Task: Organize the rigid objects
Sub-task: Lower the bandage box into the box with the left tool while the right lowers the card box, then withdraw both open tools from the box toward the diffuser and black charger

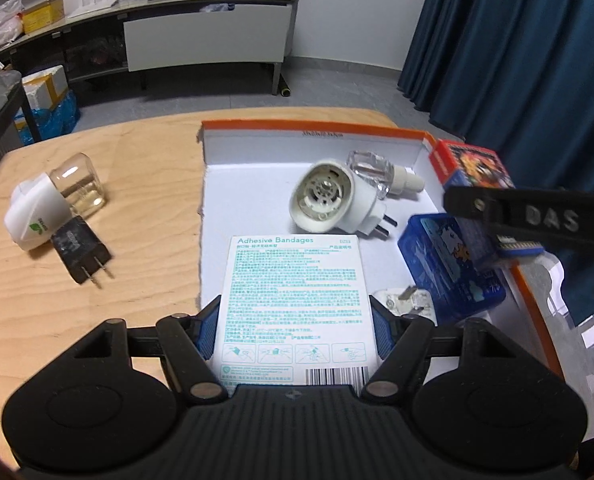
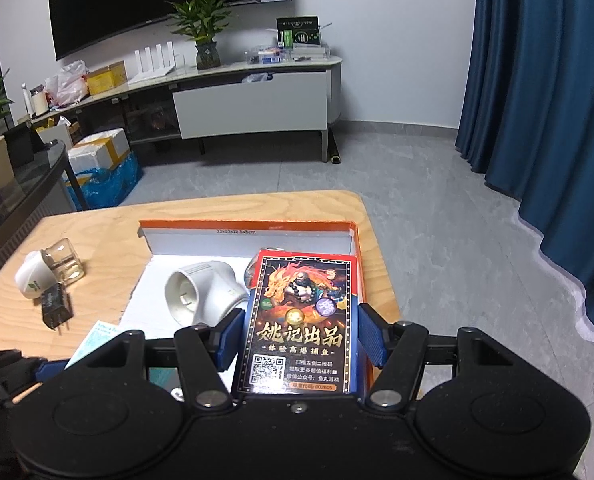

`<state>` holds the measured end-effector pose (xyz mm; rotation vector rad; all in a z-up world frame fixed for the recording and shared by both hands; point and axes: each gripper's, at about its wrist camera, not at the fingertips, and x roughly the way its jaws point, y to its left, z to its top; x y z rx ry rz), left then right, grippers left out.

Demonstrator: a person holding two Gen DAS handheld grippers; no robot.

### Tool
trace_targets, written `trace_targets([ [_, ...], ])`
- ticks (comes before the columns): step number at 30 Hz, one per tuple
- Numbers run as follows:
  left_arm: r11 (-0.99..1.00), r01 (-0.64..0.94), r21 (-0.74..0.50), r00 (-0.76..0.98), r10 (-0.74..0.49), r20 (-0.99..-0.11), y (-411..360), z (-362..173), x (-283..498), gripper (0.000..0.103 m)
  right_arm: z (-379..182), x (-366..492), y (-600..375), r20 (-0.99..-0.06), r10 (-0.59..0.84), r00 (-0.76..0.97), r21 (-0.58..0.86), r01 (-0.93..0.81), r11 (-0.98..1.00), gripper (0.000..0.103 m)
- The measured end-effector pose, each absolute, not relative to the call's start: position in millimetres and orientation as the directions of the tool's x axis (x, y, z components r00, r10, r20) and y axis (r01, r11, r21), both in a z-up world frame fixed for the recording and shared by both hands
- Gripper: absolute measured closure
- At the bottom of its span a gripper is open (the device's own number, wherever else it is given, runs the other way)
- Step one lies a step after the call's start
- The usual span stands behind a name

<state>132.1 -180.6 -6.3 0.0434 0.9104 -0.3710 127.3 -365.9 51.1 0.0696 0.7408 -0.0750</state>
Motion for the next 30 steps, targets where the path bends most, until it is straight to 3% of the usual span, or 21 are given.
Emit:
trace_targets([
  [3, 0.930, 0.344, -0.130, 0.533, -0.307, -0.789, -182.3, -11.6, 131.5, 0.032, 45.4, 135.4, -368.3, -0.690, -0.057, 0.721, 0.026, 0.104, 0.994, 0.030],
  [6, 0.931, 0.335, -0.141, 0.529, -0.310, -0.790, -180.1, -13.1, 131.0, 0.023, 40.1, 143.9, -367.5, -0.717, -0.087, 0.691, -0.001, 0.123, 0.992, 0.029],
  [11, 0.941, 0.315, -0.120, 0.572, -0.289, -0.768, -170.0, -2.9, 126.7, 0.014, 48.4, 135.0, -360.7, -0.684, -0.091, 0.724, -0.008, 0.117, 0.993, 0.027],
  [20, 0.970, 0.212, -0.119, 0.629, -0.229, -0.743, -119.4, 17.7, 123.1, 0.013, 73.9, 121.9, -327.4, -0.638, -0.029, 0.770, 0.011, 0.046, 0.999, 0.027],
  [30, 0.989, 0.112, -0.095, 0.674, -0.146, -0.724, -58.6, 35.3, 116.6, 0.013, 77.5, 112.9, -267.1, -0.648, 0.059, 0.759, 0.025, -0.056, 0.998, 0.024],
])
